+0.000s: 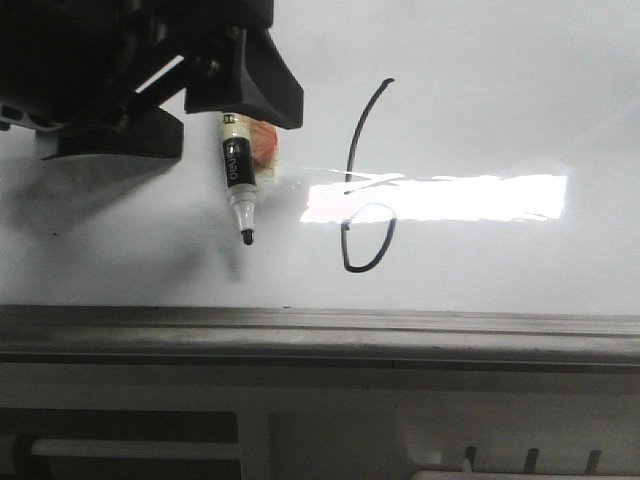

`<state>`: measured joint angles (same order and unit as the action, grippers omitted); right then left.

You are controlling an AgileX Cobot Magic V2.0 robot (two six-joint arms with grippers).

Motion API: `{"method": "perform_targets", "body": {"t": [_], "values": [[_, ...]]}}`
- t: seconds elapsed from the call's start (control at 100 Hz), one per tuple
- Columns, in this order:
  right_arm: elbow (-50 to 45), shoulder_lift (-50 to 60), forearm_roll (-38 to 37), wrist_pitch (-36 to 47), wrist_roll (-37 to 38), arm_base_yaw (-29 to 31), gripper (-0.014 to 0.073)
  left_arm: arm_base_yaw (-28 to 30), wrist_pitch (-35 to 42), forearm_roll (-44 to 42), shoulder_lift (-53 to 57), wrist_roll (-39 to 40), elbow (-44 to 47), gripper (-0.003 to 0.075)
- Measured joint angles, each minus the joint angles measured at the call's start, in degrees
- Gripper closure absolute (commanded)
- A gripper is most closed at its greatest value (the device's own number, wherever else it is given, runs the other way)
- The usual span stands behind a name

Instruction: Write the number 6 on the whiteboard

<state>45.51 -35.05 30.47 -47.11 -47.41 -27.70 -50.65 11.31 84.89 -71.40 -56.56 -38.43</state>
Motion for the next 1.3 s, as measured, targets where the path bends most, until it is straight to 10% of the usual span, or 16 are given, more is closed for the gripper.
{"method": "perform_targets", "body": {"t": [0.26,0.55,0.73,1.3], "values": [[0.0,2.1,-0.1,-1.9,2.4,0.0,0.0653,1.1,0.8,0.7,10.6,-1.6,1.0,0.0216],[-2.5,15.0,-8.1,-1.7,10.5,0.0,0.0644,1.1,-10.4,-3.8,29.2,-10.5,4.0,0.0742],[-8.4,25.5,-19.5,-0.8,18.3,0.0,0.0645,1.1,-14.7,-7.3,40.0,-11.0,9.8,0.0739],[-11.2,31.0,-20.8,-2.1,19.3,0.0,0.0648,1.1,-15.1,-7.7,45.2,-11.1,20.8,0.0739]]}}
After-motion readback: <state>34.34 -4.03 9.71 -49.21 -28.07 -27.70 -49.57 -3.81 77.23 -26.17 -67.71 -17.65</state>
